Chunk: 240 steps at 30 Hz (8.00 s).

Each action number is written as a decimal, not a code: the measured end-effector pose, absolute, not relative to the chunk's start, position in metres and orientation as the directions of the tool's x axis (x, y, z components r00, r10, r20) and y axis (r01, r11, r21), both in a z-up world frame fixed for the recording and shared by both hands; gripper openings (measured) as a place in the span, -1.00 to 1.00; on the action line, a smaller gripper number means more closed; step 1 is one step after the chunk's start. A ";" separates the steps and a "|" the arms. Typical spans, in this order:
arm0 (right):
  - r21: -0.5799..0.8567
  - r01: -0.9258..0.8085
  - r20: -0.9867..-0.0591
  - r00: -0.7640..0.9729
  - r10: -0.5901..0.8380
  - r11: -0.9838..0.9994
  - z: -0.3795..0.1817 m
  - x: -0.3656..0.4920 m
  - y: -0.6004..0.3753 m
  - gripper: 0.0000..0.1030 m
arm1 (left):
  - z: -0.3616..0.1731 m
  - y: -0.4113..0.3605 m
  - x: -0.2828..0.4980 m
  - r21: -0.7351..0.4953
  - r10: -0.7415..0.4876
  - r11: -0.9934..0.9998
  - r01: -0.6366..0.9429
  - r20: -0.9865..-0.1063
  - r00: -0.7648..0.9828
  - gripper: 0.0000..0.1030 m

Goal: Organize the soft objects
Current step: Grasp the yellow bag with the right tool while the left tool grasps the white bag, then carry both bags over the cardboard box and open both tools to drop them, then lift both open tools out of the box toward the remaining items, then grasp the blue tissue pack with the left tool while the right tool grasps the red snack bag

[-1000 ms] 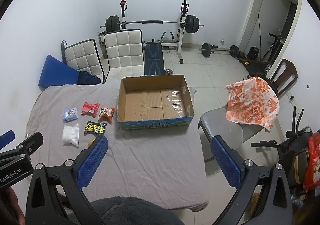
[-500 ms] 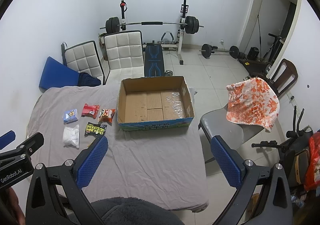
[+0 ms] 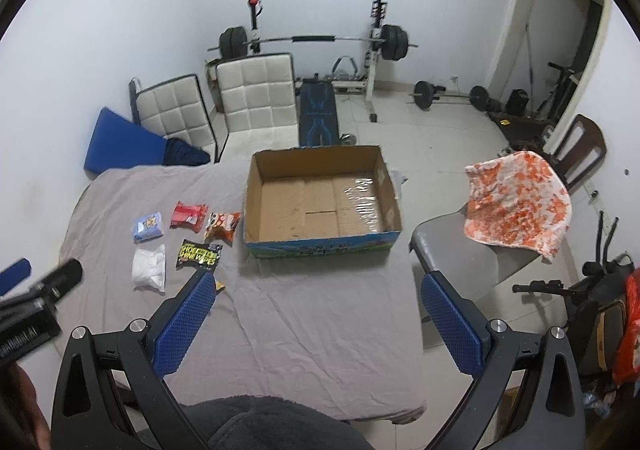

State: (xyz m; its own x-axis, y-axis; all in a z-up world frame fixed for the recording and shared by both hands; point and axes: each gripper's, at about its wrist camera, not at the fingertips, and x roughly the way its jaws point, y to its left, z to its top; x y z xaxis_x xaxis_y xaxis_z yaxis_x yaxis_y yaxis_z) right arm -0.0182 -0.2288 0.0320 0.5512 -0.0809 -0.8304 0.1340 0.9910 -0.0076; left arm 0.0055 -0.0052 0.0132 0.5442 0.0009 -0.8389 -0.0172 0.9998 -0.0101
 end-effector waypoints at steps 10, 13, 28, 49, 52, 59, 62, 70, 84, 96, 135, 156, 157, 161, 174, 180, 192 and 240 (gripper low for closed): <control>0.065 -0.114 -0.947 0.305 0.097 0.991 -0.093 0.077 -0.155 1.00 | -0.046 0.086 0.051 0.028 0.116 0.980 -0.198 -0.884 0.453 1.00; 0.096 -0.140 -0.975 0.187 0.121 0.986 -0.152 0.111 -0.119 1.00 | -0.083 0.114 0.066 0.054 0.147 0.969 -0.242 -0.911 0.385 1.00; 0.102 0.156 -0.965 -0.223 0.136 0.983 -0.417 0.210 -0.011 0.73 | -0.271 0.212 0.140 0.099 0.128 0.937 -0.334 -0.989 0.068 1.00; 0.079 0.073 -0.950 -0.297 0.097 0.994 -0.477 0.159 -0.040 0.26 | -0.412 0.186 0.246 0.033 0.019 0.996 -0.080 -0.985 -0.169 1.00; 0.082 0.069 -0.947 -0.306 0.099 0.994 -0.481 0.155 -0.039 0.26 | -0.418 0.184 0.248 0.015 0.001 0.996 -0.089 -0.987 -0.160 1.00; 0.058 0.076 -0.946 -0.313 0.079 0.995 -0.499 0.177 -0.027 0.20 | -0.432 0.187 0.238 -0.032 -0.041 0.997 -0.072 -0.991 -0.125 0.90; 0.059 0.092 -0.946 -0.313 0.085 0.994 -0.505 0.179 -0.027 0.07 | -0.445 0.182 0.236 -0.044 -0.052 0.996 -0.080 -0.993 -0.108 0.66; 0.063 0.078 -0.956 -0.281 0.082 0.995 -0.484 0.174 -0.035 -0.04 | -0.429 0.166 0.213 -0.010 -0.014 0.998 -0.069 -0.999 -0.052 0.39; 0.069 0.019 -0.991 -0.116 0.071 0.997 -0.367 0.148 -0.032 -0.10 | -0.341 0.129 0.134 -0.074 -0.069 0.996 -0.040 -0.991 0.114 0.34; 0.134 0.068 -0.989 0.075 0.129 0.989 -0.257 0.114 -0.088 -0.11 | -0.222 0.096 0.142 -0.169 -0.177 0.984 0.053 -0.955 0.240 0.33; 0.141 0.139 -0.967 0.230 0.106 0.980 -0.270 0.336 -0.383 -0.11 | -0.252 -0.182 0.372 -0.398 -0.409 0.904 0.156 -0.911 0.048 0.34; 0.080 0.057 -0.973 0.220 0.066 0.995 -0.357 0.414 -0.410 -0.08 | -0.352 -0.226 0.431 -0.372 -0.368 0.926 0.064 -0.928 -0.064 0.42; 0.081 0.064 -0.973 0.223 0.065 0.995 -0.355 0.412 -0.410 -0.07 | -0.352 -0.228 0.430 -0.362 -0.358 0.930 0.070 -0.932 -0.065 0.44; 0.080 0.082 -0.973 0.224 0.060 0.993 -0.355 0.412 -0.415 0.01 | -0.347 -0.236 0.426 -0.295 -0.292 0.950 0.105 -0.956 -0.037 0.62; 0.067 0.074 -0.978 0.204 0.050 0.995 -0.340 0.386 -0.402 0.92 | -0.318 -0.212 0.416 -0.263 -0.270 0.960 0.093 -0.960 0.078 1.00; 0.044 0.094 -0.983 0.182 0.026 0.995 -0.334 0.358 -0.388 1.00 | -0.298 -0.199 0.396 -0.203 -0.222 0.972 0.121 -0.961 0.166 1.00; 0.044 0.139 -0.981 0.195 0.016 0.989 -0.295 0.289 -0.373 1.00 | -0.254 -0.176 0.333 -0.115 -0.149 0.984 0.139 -0.951 0.269 1.00; -0.100 -0.477 -0.973 -0.138 -0.186 0.873 -0.405 0.382 0.020 1.00 | -0.385 0.295 0.325 -0.324 -0.441 0.601 -0.731 -0.897 0.035 0.97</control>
State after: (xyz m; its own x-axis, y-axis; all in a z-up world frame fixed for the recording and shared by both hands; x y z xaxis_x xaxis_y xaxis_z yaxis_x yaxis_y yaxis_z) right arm 0.3817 0.0201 -0.4052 -0.1381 -0.1864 -0.9727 -0.4766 0.8735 -0.0997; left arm 0.3248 0.2950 -0.3853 0.0352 -0.4410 -0.8968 -0.7306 0.6010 -0.3242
